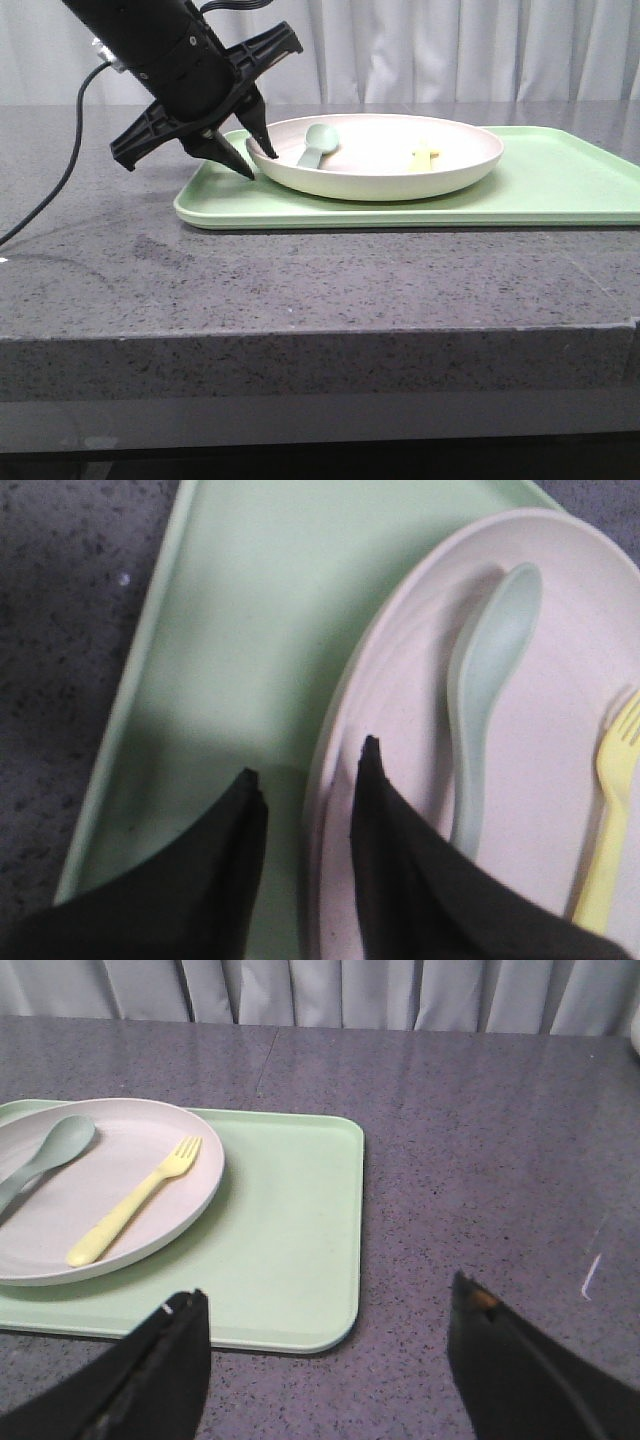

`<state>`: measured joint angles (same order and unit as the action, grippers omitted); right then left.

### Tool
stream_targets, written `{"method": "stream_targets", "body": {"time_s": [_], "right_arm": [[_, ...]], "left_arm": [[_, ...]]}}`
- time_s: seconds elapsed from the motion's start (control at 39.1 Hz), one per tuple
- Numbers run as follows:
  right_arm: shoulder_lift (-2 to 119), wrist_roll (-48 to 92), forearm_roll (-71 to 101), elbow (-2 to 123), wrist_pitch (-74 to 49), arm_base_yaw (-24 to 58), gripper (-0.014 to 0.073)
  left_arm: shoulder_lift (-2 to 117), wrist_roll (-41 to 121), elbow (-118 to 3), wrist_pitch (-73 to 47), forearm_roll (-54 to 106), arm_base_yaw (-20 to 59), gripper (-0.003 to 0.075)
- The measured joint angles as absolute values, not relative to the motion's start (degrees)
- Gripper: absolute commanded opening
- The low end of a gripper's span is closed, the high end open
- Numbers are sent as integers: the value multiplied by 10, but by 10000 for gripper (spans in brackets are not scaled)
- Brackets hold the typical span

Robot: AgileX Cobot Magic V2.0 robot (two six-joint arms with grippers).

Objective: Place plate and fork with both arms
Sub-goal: 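Lower the plate onto the tray and open the left gripper, then raise the left gripper away from the plate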

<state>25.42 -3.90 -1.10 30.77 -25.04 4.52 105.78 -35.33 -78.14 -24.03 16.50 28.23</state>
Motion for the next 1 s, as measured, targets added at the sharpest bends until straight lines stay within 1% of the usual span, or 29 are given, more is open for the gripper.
{"method": "stream_targets", "body": {"time_s": [0.1,0.38,0.61,0.82,1.0], "right_arm": [[254,-39,-11,308,-250,45,527],[254,-39,-11,308,-250,45,527],[254,-39,-11,308,-250,45,527],[254,-39,-11,308,-250,45,527],[254,-39,-11,308,-250,45,527]], "left_arm": [[1058,-347,-782,-239,165,282,373],[1049,-333,-782,-247,157,282,371],[1006,-327,-782,-270,118,282,370],[938,-244,-782,-334,113,282,370],[865,-105,-782,-433,104,282,370]]}}
